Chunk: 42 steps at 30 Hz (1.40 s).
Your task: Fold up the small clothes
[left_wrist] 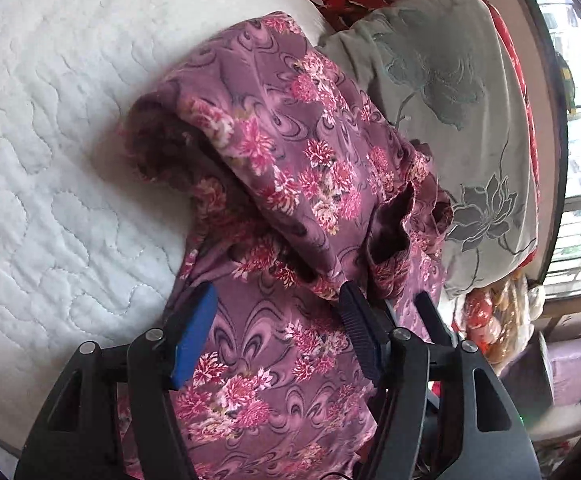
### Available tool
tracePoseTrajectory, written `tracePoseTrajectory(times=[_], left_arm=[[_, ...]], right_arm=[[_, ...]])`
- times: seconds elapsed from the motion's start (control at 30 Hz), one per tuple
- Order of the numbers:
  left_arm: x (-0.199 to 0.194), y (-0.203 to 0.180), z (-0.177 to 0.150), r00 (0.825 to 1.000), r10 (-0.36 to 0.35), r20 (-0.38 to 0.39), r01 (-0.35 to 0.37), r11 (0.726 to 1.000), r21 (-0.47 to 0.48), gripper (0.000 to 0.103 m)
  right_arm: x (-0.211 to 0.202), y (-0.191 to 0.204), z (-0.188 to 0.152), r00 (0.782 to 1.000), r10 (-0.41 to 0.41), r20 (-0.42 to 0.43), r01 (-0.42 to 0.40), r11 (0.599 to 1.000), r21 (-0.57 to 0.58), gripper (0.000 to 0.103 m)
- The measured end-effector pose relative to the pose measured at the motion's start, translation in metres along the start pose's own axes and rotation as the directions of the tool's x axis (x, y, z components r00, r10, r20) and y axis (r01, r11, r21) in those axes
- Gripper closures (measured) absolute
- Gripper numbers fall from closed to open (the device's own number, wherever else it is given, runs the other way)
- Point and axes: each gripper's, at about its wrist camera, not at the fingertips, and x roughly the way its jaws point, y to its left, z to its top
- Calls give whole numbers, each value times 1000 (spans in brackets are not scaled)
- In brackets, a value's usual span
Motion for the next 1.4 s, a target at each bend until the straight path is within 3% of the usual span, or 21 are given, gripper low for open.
tracePoseTrajectory(times=[0.1,0.13,0.17,0.2,0.37,0.57,0.67,0.77,0.9,0.93,0.97,1.03,1.1,1.13,1.17,1.23,1.33,1.4], left_arm=[[1,6,2,1000,-28,-8,28,999,-26,41],[-1,8,3,999,-31,-10,30,999,-28,41],[0,7,4,999,-30,-13,30,999,-26,41],[3,6,4,1000,-27,-15,27,999,-22,41],[4,3,4,1000,-2,-4,2,1000,-11,41],[7,-6,0,999,41,15,-41,999,13,41],[8,-8,-1,998,59,18,-60,998,19,41],[9,-11,-3,997,76,18,-77,997,27,41],[7,-17,-8,996,86,13,-87,996,26,40],[7,-19,-10,996,85,15,-85,996,22,40],[7,-22,-11,996,85,13,-86,996,19,40],[8,-26,-14,998,66,-4,-66,998,14,40],[10,-33,-15,998,66,-10,-65,998,23,40],[10,-37,-15,997,80,-7,-80,996,35,40],[11,-41,-13,996,94,-2,-94,994,48,40],[12,-46,-8,992,121,18,-122,990,66,40],[21,-41,0,984,180,11,-180,983,38,40],[29,-35,3,983,184,-8,-184,983,17,40]], right_arm=[[22,0,8,999,-15,-37,16,1000,22,37],[26,-2,9,999,-14,-41,15,999,32,55],[27,-5,10,999,-9,-43,11,999,45,81],[27,-8,10,999,-3,-46,6,998,60,86],[-4,-63,3,996,85,39,-92,961,263,87],[-33,-145,-27,985,143,100,-174,841,512,87],[-38,-180,-50,983,147,110,-184,765,618,87],[-34,-216,-89,982,161,95,-178,648,741,87],[-35,-241,-127,980,167,107,-181,522,833,80],[-38,-246,-134,974,173,146,-213,482,850,73],[-39,-248,-135,972,169,161,-223,468,855,60],[-36,-247,-130,975,162,153,-212,469,857,46],[-28,-246,-124,975,170,145,-210,477,853,46],[-23,-246,-120,972,184,146,-219,484,847,54],[-20,-247,-114,971,200,133,-219,502,837,91],[-22,-246,-97,969,196,152,-236,546,803,97],[-51,-257,-85,964,109,242,-257,602,756,97],[-45,-266,-85,982,74,176,-182,635,751,97]])
